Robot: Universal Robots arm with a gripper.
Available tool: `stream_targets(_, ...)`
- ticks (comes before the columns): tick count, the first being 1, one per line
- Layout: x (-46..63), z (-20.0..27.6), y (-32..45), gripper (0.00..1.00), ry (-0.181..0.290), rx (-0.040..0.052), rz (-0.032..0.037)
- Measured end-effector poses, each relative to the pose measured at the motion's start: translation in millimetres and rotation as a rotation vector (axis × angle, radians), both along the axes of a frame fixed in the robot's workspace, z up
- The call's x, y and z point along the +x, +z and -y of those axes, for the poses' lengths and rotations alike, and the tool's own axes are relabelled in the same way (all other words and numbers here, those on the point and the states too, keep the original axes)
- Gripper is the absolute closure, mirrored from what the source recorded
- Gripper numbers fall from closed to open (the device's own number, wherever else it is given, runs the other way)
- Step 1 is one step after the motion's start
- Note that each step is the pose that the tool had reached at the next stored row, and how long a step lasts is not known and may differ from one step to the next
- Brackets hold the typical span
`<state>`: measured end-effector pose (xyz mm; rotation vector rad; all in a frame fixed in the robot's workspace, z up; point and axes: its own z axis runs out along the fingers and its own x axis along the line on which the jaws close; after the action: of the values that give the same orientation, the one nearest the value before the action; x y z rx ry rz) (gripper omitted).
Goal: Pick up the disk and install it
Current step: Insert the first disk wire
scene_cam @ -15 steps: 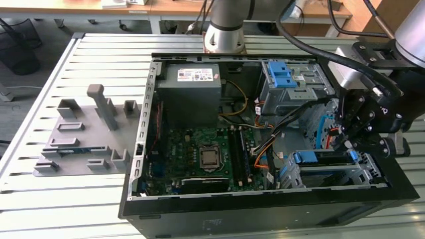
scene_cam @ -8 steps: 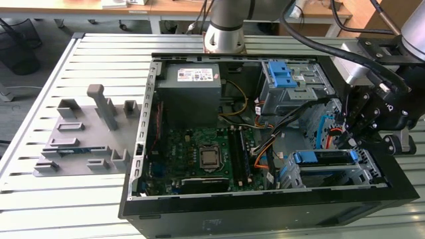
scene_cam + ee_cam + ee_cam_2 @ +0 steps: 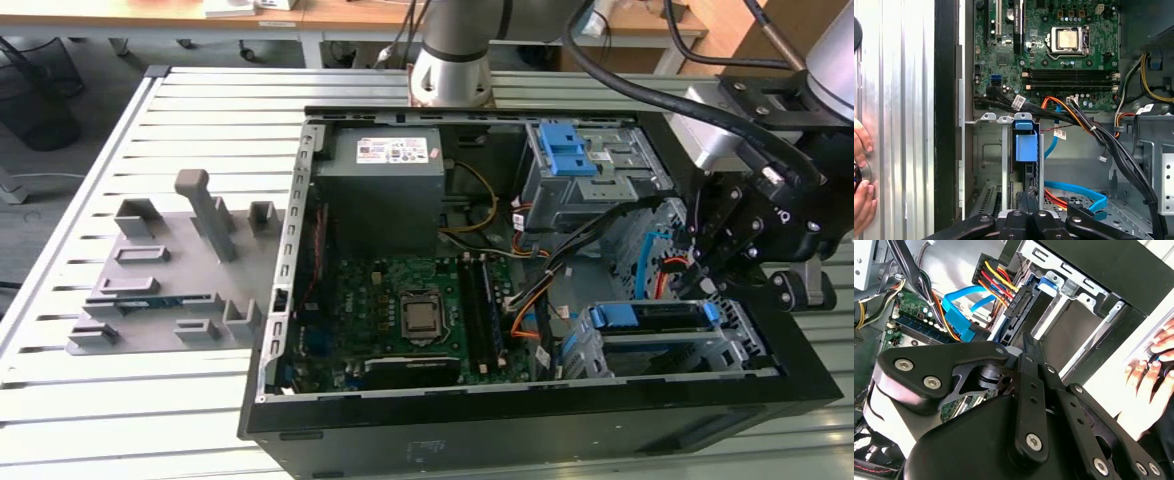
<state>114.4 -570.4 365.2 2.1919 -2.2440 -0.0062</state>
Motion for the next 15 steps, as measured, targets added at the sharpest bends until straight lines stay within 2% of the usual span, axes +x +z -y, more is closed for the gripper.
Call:
stream_targets(4,0.9,-0.1,0.1,0.89,0.000,-0.0002,0.0000)
stream_targets(7,7.8,-0.6,-0.1,0.89,0.000,0.0000,0.0001)
stream_targets(11,8.5,-0.5,-0.3,0.89,0.000,0.0000,0.0000)
stream_targets(15,8.5,-1.5,7.5,0.89,-0.001,-0.0013,0.0000)
